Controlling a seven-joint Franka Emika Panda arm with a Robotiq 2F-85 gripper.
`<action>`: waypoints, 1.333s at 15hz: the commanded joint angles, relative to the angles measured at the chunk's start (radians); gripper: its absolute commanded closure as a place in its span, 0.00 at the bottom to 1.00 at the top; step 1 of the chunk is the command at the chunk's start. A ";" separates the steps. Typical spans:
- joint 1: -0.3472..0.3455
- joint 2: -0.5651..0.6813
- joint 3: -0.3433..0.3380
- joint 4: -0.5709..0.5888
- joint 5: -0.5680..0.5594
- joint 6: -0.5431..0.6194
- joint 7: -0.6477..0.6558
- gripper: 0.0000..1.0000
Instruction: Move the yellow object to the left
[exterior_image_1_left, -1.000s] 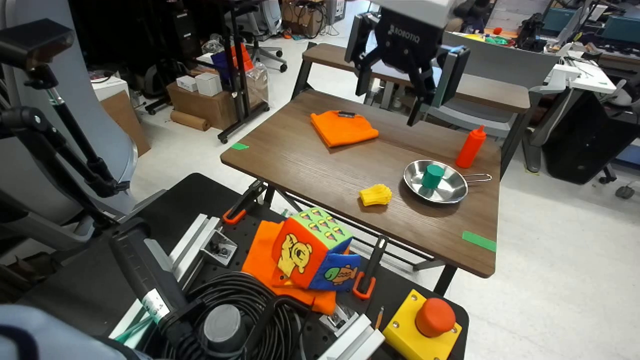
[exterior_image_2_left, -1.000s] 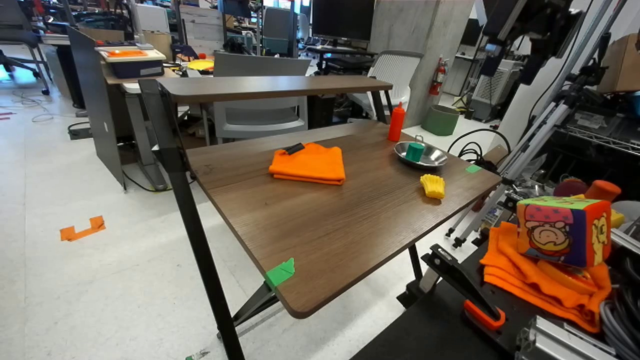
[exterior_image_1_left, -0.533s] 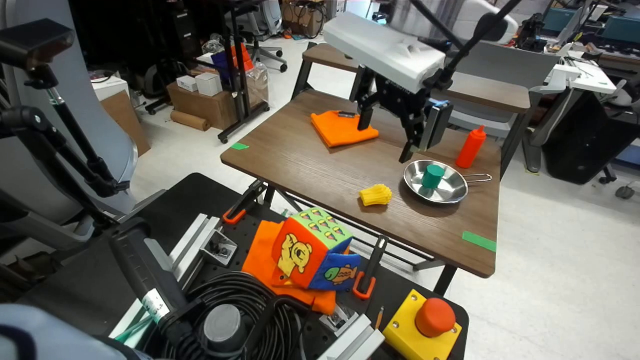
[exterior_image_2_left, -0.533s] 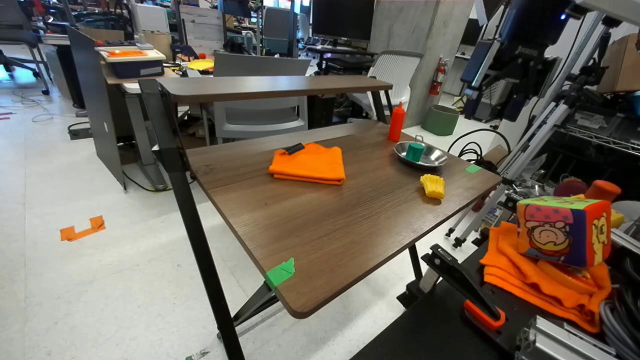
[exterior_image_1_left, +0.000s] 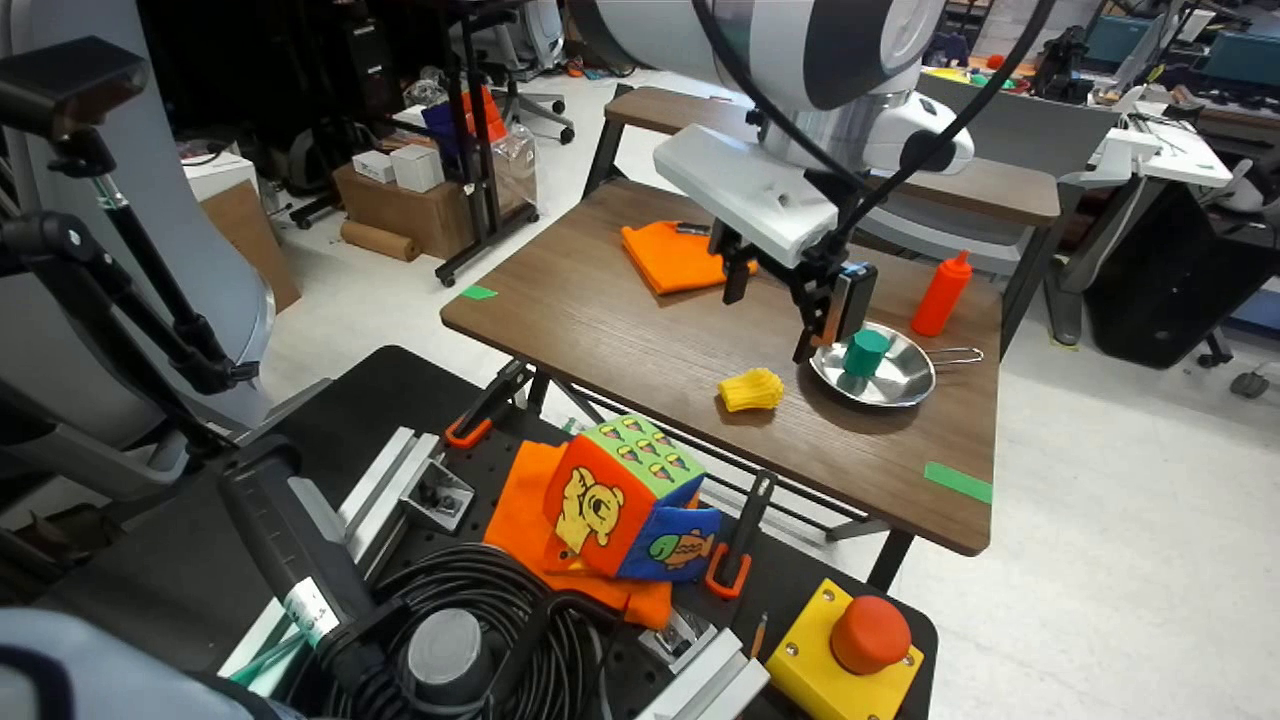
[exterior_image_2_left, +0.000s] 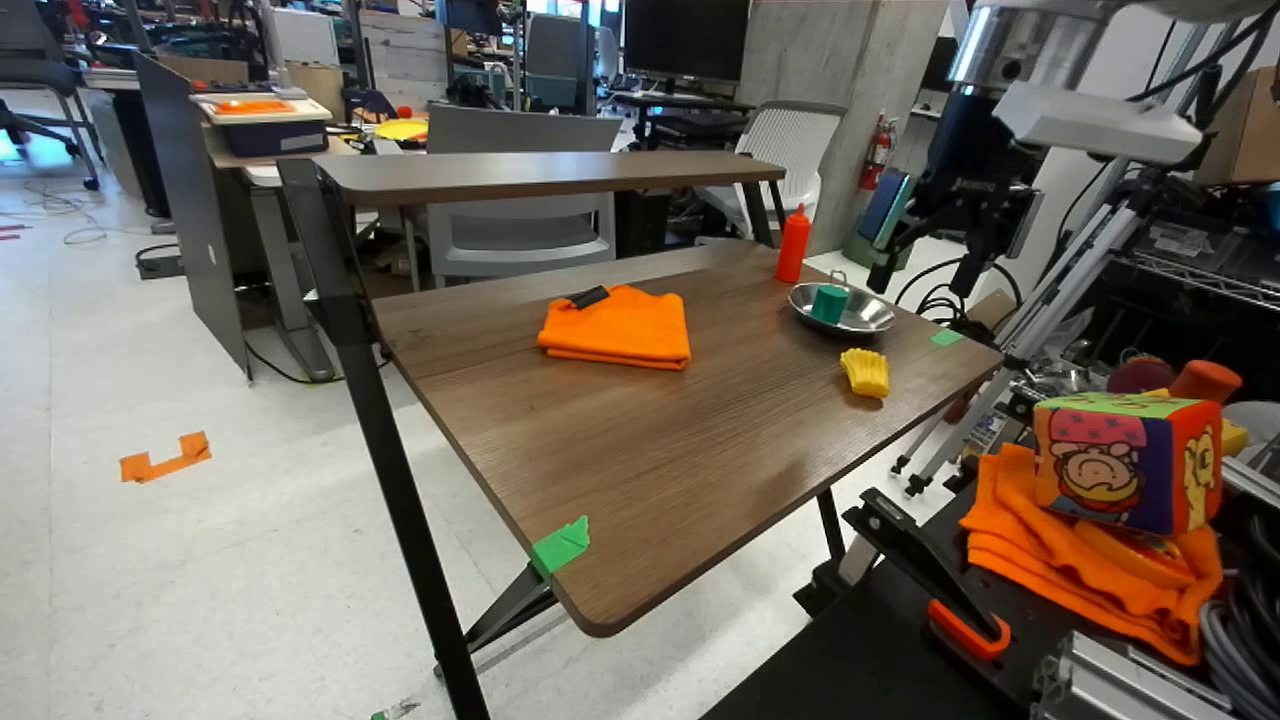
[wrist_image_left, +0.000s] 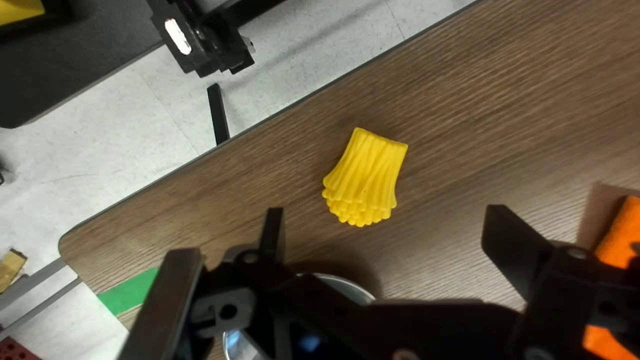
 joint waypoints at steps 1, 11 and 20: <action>0.058 0.113 -0.044 0.066 -0.082 0.050 0.102 0.00; 0.210 0.328 -0.152 0.210 -0.117 0.042 0.236 0.00; 0.300 0.414 -0.217 0.268 -0.108 0.010 0.297 0.43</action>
